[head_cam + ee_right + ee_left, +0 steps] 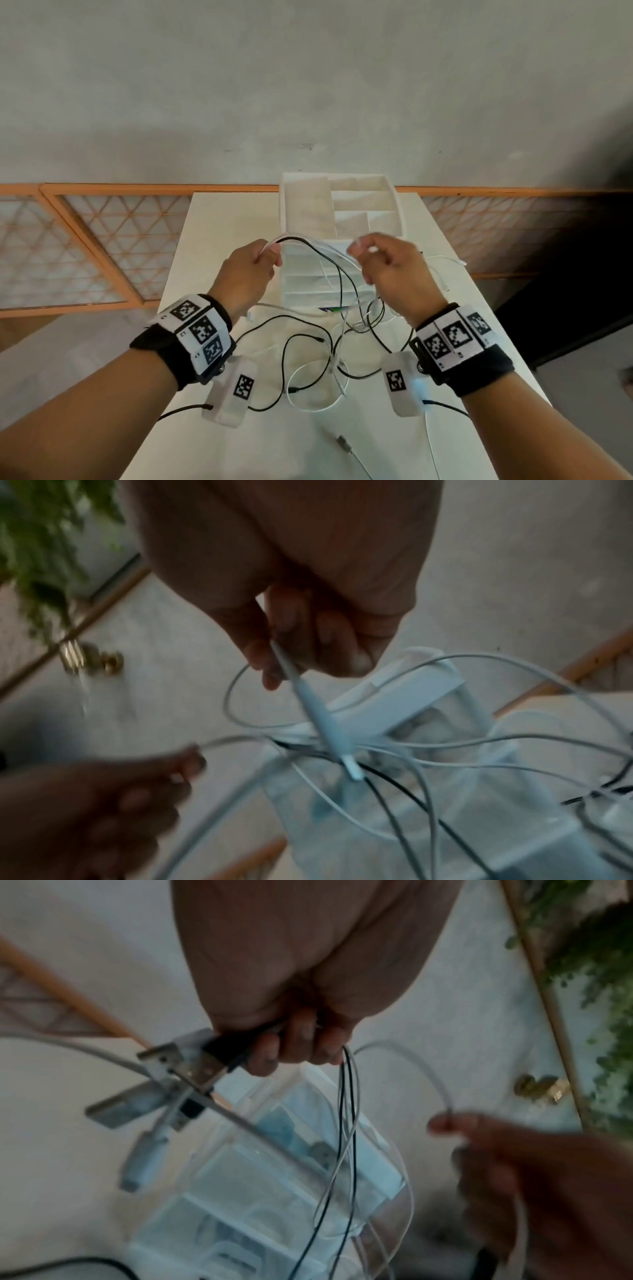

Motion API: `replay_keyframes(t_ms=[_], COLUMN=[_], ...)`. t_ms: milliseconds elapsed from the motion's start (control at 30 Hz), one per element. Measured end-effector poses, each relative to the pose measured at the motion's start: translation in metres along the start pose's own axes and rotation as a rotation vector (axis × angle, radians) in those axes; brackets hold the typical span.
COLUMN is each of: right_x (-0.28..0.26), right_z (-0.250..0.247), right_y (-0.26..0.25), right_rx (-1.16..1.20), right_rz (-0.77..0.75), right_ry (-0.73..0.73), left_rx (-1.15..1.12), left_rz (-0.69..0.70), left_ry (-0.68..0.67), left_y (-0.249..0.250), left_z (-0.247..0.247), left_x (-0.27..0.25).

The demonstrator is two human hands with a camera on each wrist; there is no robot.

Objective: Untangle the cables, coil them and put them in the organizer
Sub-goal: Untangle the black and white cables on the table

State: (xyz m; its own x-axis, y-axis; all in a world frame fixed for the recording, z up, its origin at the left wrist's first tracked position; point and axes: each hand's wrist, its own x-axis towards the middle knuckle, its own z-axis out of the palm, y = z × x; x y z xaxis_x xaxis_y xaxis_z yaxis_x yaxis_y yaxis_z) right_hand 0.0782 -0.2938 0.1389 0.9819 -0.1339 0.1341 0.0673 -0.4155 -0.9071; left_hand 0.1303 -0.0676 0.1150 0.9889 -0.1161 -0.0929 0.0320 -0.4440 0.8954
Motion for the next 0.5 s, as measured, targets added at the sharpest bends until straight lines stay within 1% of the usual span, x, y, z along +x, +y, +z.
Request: replay_keyframes(t_ms=[33, 67, 133, 200, 267, 367, 500], right_x=[-0.002, -0.004, -0.004, -0.005, -0.003, 0.000, -0.006], right_z=[0.002, 0.003, 0.003, 0.007, 0.011, 0.013, 0.018], right_y=[0.007, 0.012, 0.012, 0.003, -0.010, -0.019, -0.008], right_rx=[-0.077, -0.080, 0.023, 0.119, 0.211, 0.308, 0.209], right_rz=[0.018, 0.038, 0.074, 0.076, 0.057, 0.064, 0.073], right_ry=[-0.005, 0.015, 0.021, -0.048, -0.064, -0.067, -0.123], left_rx=[-0.082, -0.171, -0.292, -0.328, -0.371, -0.434, -0.513], left_rz=[-0.008, -0.024, -0.044, -0.029, -0.021, -0.060, -0.186], left_ry=[-0.023, -0.062, -0.151, -0.239, -0.303, -0.304, -0.234], left_y=[0.003, 0.007, 0.017, 0.027, 0.038, 0.047, 0.047], left_z=[-0.001, -0.001, 0.002, 0.012, 0.026, 0.039, 0.033], left_x=[0.000, -0.002, -0.007, -0.014, -0.019, -0.022, -0.015])
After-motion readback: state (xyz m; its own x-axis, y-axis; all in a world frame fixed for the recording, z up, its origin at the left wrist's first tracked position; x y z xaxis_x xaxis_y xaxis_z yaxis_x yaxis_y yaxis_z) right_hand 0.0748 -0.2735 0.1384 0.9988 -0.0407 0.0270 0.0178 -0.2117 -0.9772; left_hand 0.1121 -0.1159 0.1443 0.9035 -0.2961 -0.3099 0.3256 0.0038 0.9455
